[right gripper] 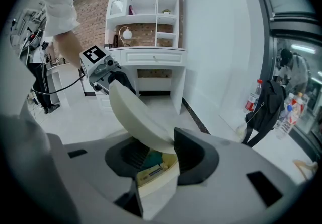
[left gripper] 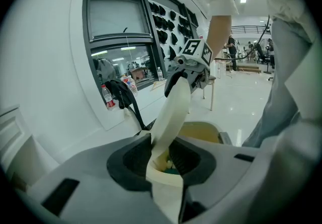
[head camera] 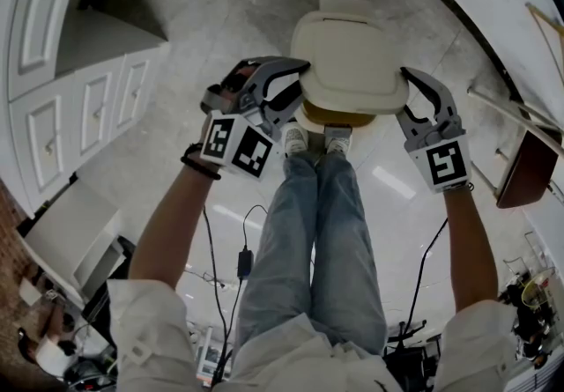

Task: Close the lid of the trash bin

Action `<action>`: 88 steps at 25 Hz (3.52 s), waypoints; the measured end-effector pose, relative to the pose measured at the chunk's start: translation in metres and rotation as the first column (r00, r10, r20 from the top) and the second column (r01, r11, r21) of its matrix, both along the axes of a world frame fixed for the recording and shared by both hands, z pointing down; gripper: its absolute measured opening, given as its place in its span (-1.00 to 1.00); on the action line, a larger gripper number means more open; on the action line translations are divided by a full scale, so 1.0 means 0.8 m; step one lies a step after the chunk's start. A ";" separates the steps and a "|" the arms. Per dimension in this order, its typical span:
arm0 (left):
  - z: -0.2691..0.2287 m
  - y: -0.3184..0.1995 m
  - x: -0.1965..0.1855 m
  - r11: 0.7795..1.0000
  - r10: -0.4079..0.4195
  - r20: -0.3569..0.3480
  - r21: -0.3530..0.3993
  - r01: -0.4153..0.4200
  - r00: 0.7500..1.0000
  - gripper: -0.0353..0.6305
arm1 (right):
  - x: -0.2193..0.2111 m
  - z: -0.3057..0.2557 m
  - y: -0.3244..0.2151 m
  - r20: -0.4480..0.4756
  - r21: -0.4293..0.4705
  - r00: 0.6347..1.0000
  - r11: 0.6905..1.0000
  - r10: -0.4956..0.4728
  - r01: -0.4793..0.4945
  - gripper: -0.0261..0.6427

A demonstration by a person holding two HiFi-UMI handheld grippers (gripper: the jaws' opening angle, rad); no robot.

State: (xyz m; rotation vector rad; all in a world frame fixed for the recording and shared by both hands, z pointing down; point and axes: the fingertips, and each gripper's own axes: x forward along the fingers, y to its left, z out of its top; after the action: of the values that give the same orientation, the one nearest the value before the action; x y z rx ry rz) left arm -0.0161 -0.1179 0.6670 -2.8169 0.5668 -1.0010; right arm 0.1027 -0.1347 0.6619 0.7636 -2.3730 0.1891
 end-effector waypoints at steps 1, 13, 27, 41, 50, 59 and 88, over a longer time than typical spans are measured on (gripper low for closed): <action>0.001 0.001 0.000 1.000 0.006 0.005 0.000 -0.006 1.000 -0.58 | 0.000 0.001 0.001 -0.005 0.000 1.000 1.000 -0.006 0.006 -0.44; 0.012 0.016 0.001 0.999 0.045 0.014 -0.025 -0.045 0.999 -0.47 | -0.001 0.013 0.017 -0.033 -0.008 0.998 0.999 -0.046 0.045 -0.36; 0.021 0.030 0.001 0.991 0.108 0.012 -0.077 -0.107 0.994 -0.37 | -0.003 0.023 0.029 -0.052 -0.016 0.994 0.995 -0.095 0.094 -0.28; 0.036 0.053 0.001 0.975 0.183 0.025 -0.134 -0.178 0.983 -0.24 | -0.007 0.040 0.052 -0.105 -0.041 0.979 0.984 -0.175 0.172 -0.12; 0.041 0.059 0.003 0.968 0.195 0.007 -0.165 -0.191 0.981 -0.18 | -0.007 0.046 0.058 -0.076 -0.074 0.978 0.979 -0.193 0.188 -0.01; 0.048 0.071 0.004 0.957 0.209 -0.006 -0.205 -0.206 0.978 -0.06 | -0.009 0.056 0.071 -0.089 -0.099 0.970 0.971 -0.226 0.217 0.11; 0.079 0.096 0.007 0.931 0.258 0.020 -0.271 -0.244 0.966 0.03 | -0.012 0.091 0.107 -0.084 -0.181 0.949 0.941 -0.305 0.286 0.40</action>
State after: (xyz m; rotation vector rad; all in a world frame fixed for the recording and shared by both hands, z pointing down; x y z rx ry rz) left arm -0.0102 -0.0411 0.7301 -2.9749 0.0614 -1.1739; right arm 0.0933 -0.0490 0.7348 0.3228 -2.2968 0.2087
